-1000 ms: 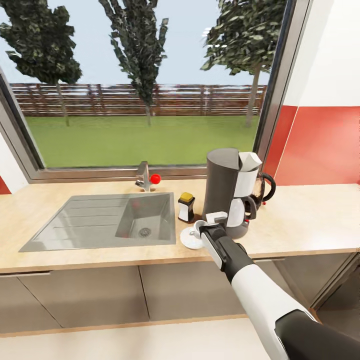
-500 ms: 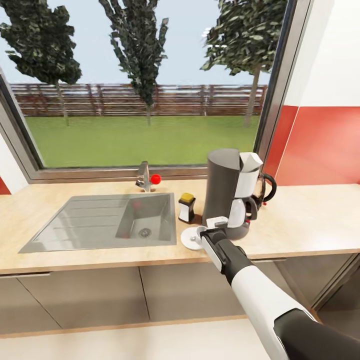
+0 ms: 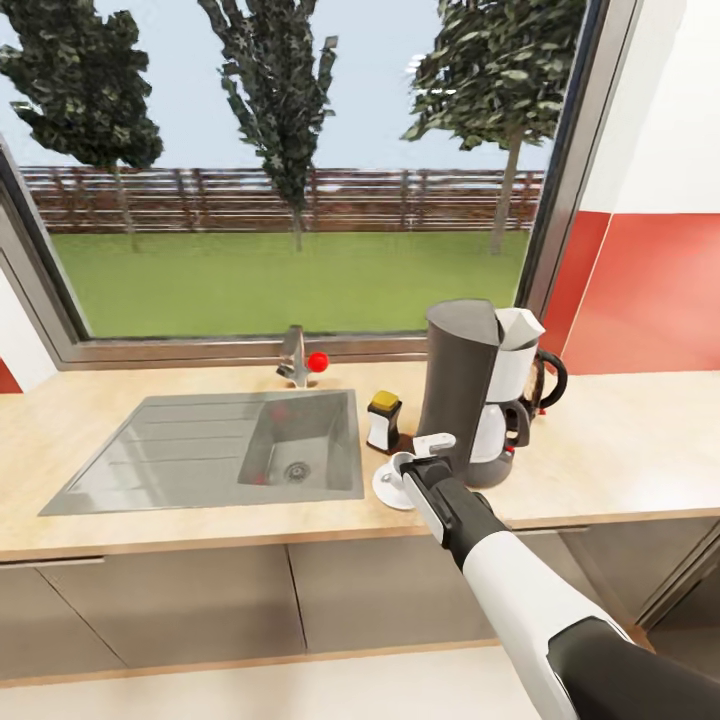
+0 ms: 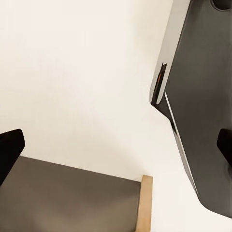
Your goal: Set up a coffee station on the kitchen countertop: keep the coffee maker on the countertop, move the bottle of coffee from the kitchen shelf to the counter next to the coffee maker, place a paper coffee filter on top of the coffee maker, put the saucer next to the coffee maker with the coffee cup on the saucer, and place the electric kettle next to the coffee maker.
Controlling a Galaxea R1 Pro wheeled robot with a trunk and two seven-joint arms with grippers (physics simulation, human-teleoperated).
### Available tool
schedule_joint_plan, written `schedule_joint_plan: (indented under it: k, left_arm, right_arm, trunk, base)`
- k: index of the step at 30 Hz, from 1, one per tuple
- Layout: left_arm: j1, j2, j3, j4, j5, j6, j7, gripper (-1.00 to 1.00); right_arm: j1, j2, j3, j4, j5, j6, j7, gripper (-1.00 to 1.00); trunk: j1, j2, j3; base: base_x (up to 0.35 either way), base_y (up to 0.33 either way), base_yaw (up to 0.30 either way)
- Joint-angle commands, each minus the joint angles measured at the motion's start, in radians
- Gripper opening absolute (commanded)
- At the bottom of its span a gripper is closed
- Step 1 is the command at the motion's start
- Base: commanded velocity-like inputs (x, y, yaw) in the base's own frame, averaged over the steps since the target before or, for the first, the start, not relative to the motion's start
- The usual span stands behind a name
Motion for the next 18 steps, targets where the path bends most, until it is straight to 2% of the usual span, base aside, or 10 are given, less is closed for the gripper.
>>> schedule_joint_plan:
  k: [1, 18]
  left_arm:
    - [-0.001, 0.000, 0.005, 0.000, -0.003, -0.001, 0.002, 1.00]
    - [-0.001, 0.000, 0.005, 0.000, -0.003, 0.000, 0.002, 1.00]
  right_arm:
    - [-0.001, 0.000, 0.003, -0.001, -0.011, 0.002, -0.007, -1.00]
    - [-0.001, 0.000, 0.002, 0.001, -0.009, 0.002, -0.007, -1.00]
  trunk:
    - [0.001, -0.002, -0.002]
    - [0.001, -0.002, -0.002]
  base:
    - [0.024, 0.030, 0.000]
    - [0.014, 0.018, 0.000]
